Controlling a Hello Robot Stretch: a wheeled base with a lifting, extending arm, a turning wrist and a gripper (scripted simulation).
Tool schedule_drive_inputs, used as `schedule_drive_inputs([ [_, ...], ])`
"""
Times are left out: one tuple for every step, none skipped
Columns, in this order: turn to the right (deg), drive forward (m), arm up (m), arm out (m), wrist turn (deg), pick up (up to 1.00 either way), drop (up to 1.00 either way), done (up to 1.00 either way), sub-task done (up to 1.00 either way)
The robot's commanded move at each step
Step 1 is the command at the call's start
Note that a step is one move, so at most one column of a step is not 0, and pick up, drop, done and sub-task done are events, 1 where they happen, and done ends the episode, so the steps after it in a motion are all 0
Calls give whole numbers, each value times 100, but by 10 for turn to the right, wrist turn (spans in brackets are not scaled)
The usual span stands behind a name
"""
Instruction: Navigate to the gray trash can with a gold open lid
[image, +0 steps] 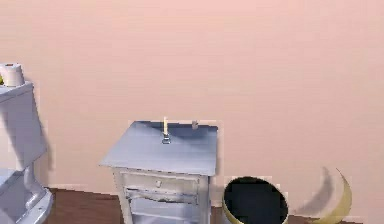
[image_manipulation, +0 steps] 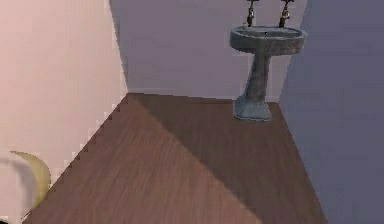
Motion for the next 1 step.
schedule_drive_inputs([
  [0, 10, 0, 0, 0, 0, 0, 0, 0],
])
